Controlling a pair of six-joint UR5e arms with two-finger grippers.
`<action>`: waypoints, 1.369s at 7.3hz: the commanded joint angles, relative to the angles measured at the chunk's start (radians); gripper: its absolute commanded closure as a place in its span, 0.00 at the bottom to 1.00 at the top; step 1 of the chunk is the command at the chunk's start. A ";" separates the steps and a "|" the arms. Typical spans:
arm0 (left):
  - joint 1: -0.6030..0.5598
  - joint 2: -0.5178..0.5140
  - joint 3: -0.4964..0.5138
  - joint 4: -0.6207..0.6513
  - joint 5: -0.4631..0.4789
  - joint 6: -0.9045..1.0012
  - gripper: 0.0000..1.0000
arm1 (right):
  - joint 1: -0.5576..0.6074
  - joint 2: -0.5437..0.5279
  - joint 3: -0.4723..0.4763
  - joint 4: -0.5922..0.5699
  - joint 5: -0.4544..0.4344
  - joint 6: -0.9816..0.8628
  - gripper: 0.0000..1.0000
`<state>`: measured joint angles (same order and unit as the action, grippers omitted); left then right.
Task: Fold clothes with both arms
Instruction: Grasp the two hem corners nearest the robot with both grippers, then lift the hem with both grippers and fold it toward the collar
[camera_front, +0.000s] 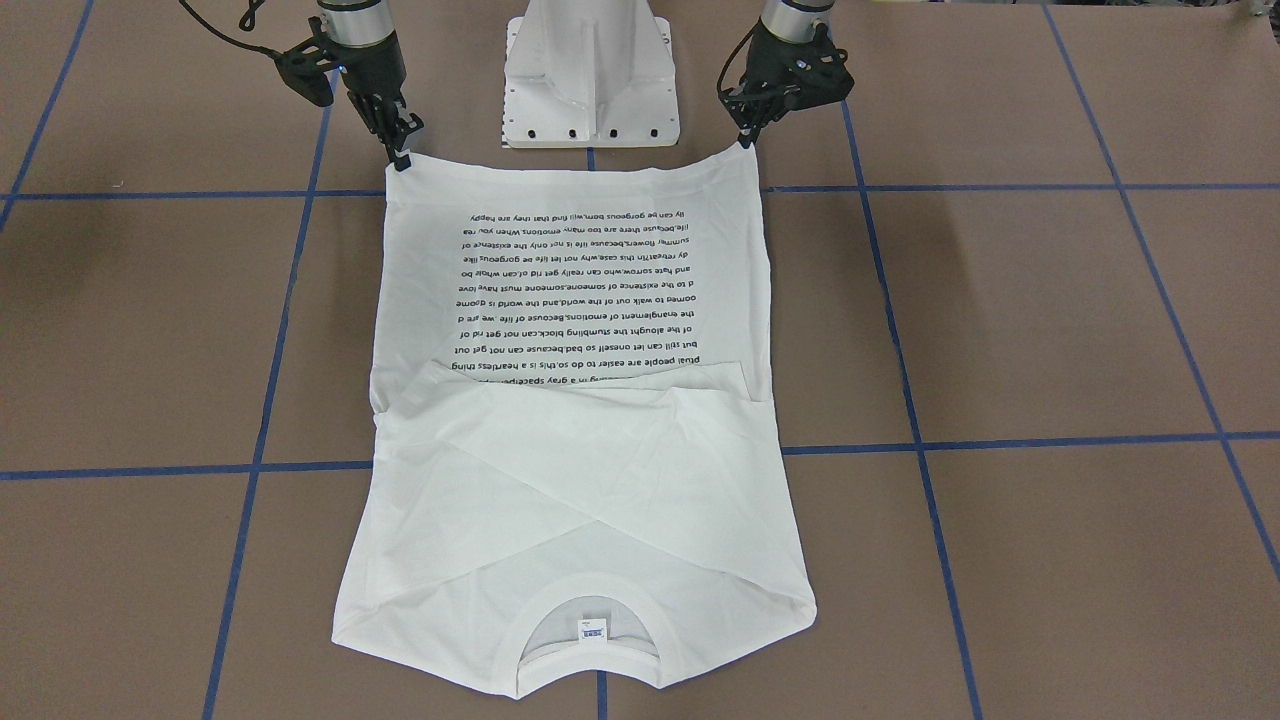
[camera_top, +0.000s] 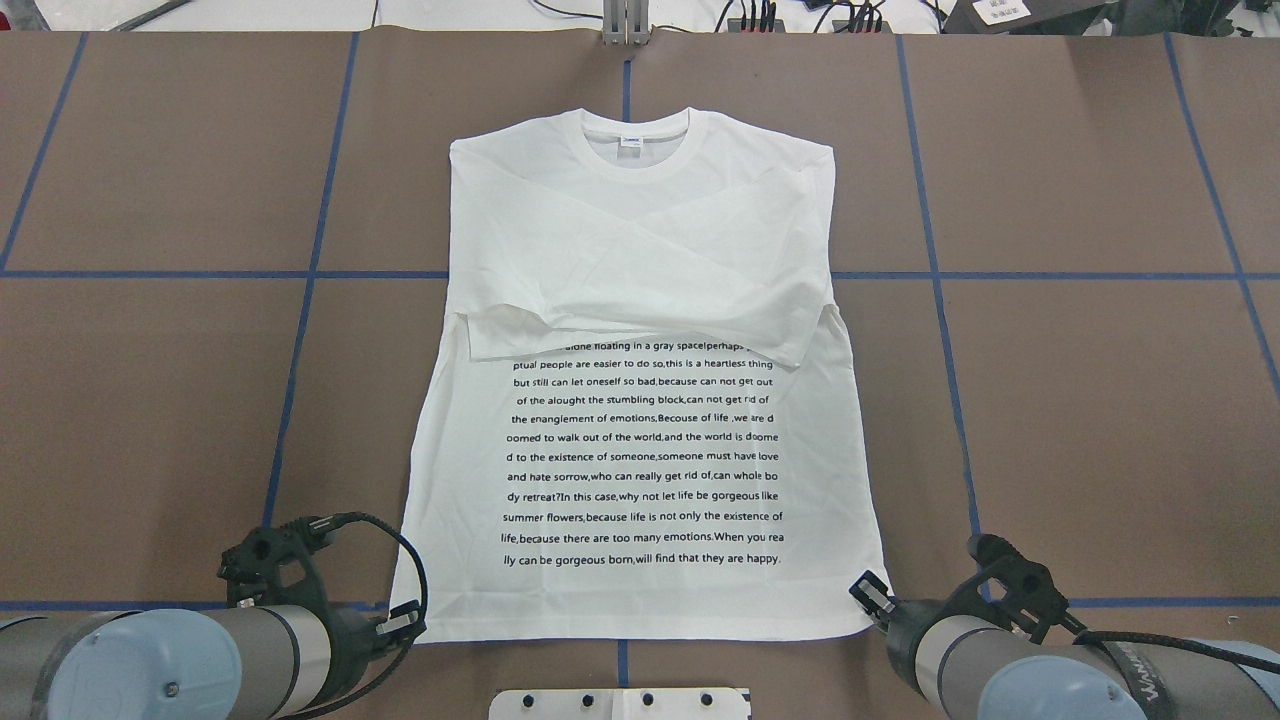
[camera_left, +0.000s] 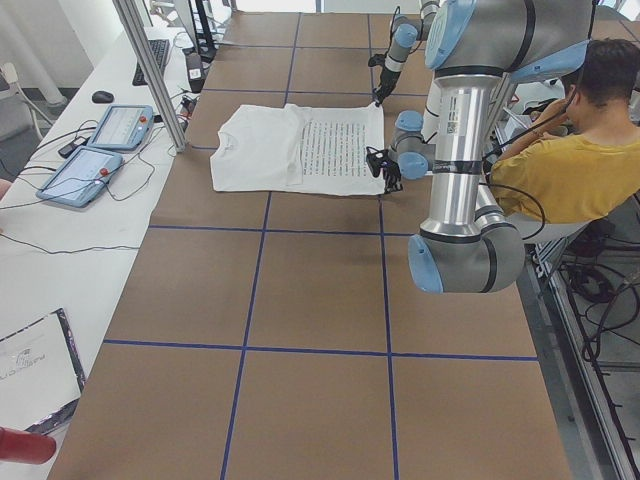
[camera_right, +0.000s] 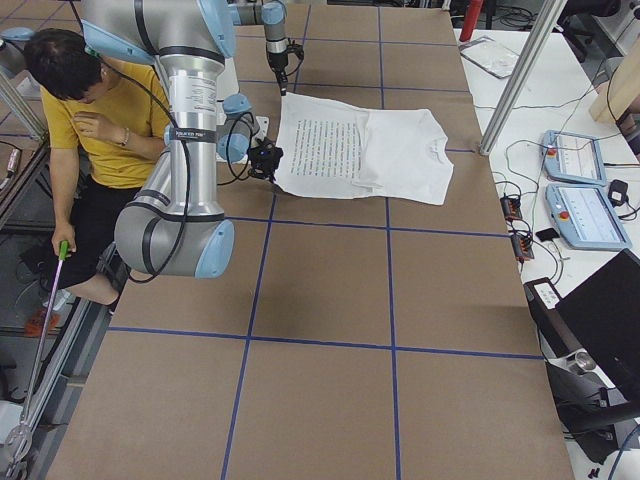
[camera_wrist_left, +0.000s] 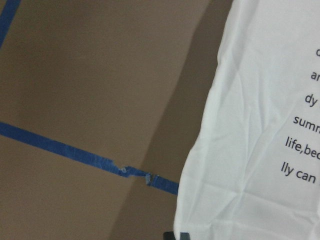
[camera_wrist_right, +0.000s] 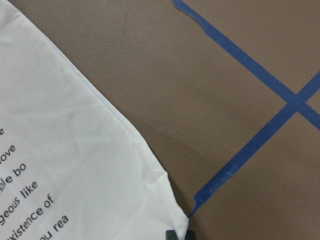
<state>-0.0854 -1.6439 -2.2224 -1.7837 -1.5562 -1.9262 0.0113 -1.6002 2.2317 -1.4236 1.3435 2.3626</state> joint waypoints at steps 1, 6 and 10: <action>0.024 0.010 -0.034 0.001 -0.001 -0.065 1.00 | -0.001 -0.029 0.019 0.002 0.000 -0.002 1.00; 0.003 -0.007 -0.095 0.003 -0.001 -0.073 1.00 | 0.050 -0.021 0.055 0.000 0.003 -0.017 1.00; -0.289 -0.140 -0.028 0.003 -0.097 0.227 1.00 | 0.400 0.118 -0.013 -0.003 0.287 -0.363 1.00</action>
<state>-0.2688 -1.7448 -2.2828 -1.7813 -1.6078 -1.7857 0.2629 -1.5490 2.2578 -1.4259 1.4971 2.1102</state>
